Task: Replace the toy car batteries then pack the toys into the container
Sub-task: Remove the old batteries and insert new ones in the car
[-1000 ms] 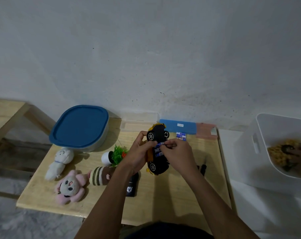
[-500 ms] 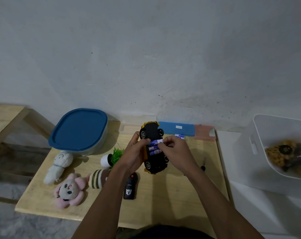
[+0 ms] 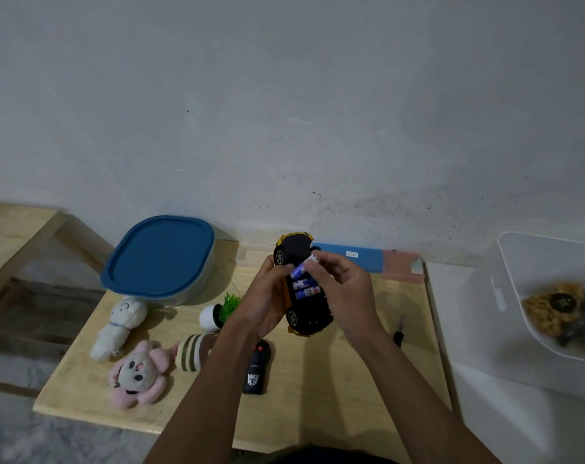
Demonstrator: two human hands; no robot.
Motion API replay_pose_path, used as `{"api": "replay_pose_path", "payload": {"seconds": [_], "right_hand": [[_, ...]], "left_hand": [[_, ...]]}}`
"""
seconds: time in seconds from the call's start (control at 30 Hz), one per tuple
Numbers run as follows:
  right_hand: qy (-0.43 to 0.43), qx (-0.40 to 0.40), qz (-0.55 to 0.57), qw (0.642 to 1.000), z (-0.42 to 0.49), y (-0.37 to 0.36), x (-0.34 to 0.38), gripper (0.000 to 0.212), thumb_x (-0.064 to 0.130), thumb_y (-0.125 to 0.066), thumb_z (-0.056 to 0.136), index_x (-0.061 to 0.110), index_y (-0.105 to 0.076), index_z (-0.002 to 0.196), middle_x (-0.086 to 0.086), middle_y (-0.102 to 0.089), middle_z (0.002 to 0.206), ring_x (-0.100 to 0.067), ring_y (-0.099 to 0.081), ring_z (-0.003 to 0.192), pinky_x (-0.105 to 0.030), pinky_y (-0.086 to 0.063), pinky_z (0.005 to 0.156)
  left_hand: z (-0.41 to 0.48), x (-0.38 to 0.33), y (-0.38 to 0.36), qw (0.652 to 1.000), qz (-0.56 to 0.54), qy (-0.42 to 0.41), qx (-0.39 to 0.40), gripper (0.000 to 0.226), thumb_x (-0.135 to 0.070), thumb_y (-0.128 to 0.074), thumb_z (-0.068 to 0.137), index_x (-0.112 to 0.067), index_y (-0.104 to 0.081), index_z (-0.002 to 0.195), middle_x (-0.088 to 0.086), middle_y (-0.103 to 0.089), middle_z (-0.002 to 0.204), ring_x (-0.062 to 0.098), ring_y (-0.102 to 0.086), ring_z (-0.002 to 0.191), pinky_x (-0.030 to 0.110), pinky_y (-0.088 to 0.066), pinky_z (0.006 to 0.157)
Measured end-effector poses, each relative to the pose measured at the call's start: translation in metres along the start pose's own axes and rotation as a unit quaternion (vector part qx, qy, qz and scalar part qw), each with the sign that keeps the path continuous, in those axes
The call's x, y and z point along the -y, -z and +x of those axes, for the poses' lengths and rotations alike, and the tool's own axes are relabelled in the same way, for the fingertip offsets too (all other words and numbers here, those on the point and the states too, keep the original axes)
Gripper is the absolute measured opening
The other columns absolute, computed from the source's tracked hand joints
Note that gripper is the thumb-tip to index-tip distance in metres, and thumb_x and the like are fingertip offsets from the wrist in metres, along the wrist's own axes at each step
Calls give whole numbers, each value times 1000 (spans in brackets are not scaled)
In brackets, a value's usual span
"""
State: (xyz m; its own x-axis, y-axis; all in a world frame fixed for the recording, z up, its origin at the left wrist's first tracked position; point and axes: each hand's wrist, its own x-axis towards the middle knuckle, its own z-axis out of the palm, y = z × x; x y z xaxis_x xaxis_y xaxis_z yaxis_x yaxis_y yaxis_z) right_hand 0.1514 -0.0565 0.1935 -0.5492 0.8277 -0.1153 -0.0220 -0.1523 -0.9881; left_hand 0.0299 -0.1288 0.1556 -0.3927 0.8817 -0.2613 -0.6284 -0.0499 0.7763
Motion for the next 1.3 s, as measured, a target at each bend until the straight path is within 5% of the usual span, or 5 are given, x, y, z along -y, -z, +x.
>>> {"api": "replay_pose_path", "payload": {"seconds": [0.1,0.2,0.33,0.5,1.3], "right_hand": [[-14,21,121,992,5,-2,14,33,31,-69,81,8,-64,105,-6,-75,99,-18,-71,95,-28,-57,83],[-67,49,255,963,13,-2,28,10,13,-52,97,7,-59,101,-6,-67,78,-17,-67,69,-29,-57,74],[-16,106,-114,988,25,5,33,20,18,-45,99,22,-64,93,6,-53,69,-9,-48,57,-19,-41,50],[80,126,-440,886,24,2,29,21,50,-65,82,40,-65,100,12,-68,92,-8,-64,82,-33,-58,71],[168,209,-379,886,27,0,10,15,43,-60,87,34,-60,98,9,-64,88,-10,-63,81,-36,-57,69]], "left_hand": [[0,-3,1,1000,-19,1,-8,46,-20,-52,92,-16,-50,138,21,-61,126,35,-62,109,48,-54,89],[2,-11,4,1000,-21,-1,-19,57,-27,-58,83,-16,-49,139,22,-62,126,35,-63,109,48,-56,89],[3,-19,7,1000,-12,-13,-25,56,-26,-57,85,-13,-48,139,26,-58,131,38,-62,109,51,-55,89],[4,-24,2,999,-3,-43,-13,52,-18,-58,85,-6,-46,135,24,-60,124,37,-65,102,45,-57,83],[4,-22,5,999,6,-30,-43,59,-25,-62,84,-2,-43,136,25,-56,119,38,-57,105,48,-50,89]]}}
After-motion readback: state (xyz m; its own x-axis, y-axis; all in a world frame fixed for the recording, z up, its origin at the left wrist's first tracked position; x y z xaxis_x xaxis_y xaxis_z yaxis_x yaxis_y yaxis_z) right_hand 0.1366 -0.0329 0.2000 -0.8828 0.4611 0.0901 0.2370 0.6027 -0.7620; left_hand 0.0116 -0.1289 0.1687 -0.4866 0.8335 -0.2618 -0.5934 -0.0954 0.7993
